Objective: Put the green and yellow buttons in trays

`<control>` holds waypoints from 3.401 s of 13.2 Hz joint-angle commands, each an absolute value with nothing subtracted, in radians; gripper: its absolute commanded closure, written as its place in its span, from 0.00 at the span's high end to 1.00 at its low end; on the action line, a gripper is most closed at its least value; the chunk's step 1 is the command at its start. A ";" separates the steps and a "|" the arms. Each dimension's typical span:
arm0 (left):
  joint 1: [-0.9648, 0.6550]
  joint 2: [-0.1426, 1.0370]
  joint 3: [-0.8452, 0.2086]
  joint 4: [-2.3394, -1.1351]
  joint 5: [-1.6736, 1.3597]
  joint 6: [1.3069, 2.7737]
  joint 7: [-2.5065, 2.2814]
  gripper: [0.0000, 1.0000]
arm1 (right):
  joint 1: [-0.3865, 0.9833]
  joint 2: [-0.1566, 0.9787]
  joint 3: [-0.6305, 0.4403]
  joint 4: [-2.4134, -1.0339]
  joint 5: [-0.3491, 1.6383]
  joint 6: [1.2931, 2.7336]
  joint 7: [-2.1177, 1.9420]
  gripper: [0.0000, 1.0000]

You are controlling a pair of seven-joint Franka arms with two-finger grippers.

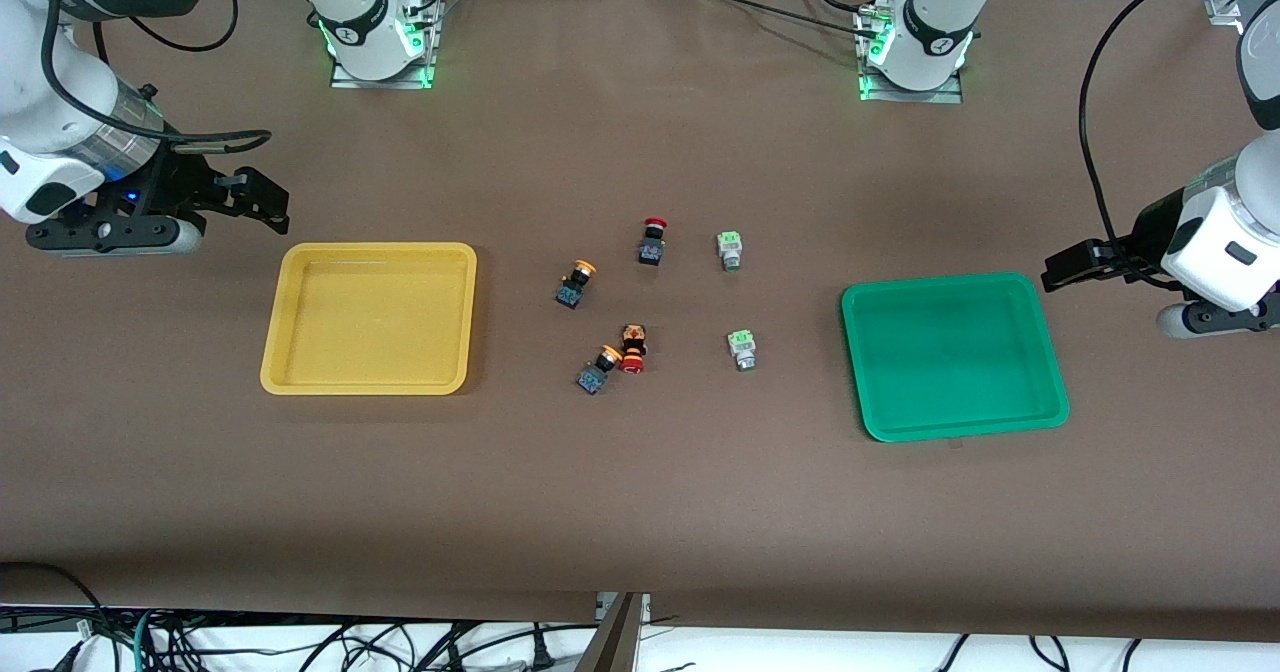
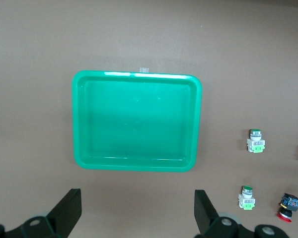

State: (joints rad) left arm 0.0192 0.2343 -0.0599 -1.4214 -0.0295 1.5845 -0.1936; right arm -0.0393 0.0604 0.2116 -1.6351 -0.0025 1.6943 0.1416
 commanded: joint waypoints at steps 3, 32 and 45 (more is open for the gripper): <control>0.017 0.249 -0.061 -1.391 -0.014 1.566 -0.183 1.00 | -0.048 0.067 0.219 -1.615 -0.002 1.674 0.147 1.00; 0.006 0.258 -0.071 -1.390 -0.017 1.568 -0.189 1.00 | 0.439 0.661 0.226 -1.673 0.075 2.259 0.962 1.00; -0.069 0.267 -0.080 -1.391 -0.025 1.572 -0.273 1.00 | 0.419 0.631 0.163 -1.731 0.058 2.263 0.858 0.17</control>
State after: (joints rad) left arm -0.0489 0.2480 -0.0823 -1.4205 -0.0295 1.5845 -0.2462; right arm 0.4325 0.6825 0.1928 -1.7473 0.0707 2.3569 0.9219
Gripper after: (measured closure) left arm 0.000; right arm 0.581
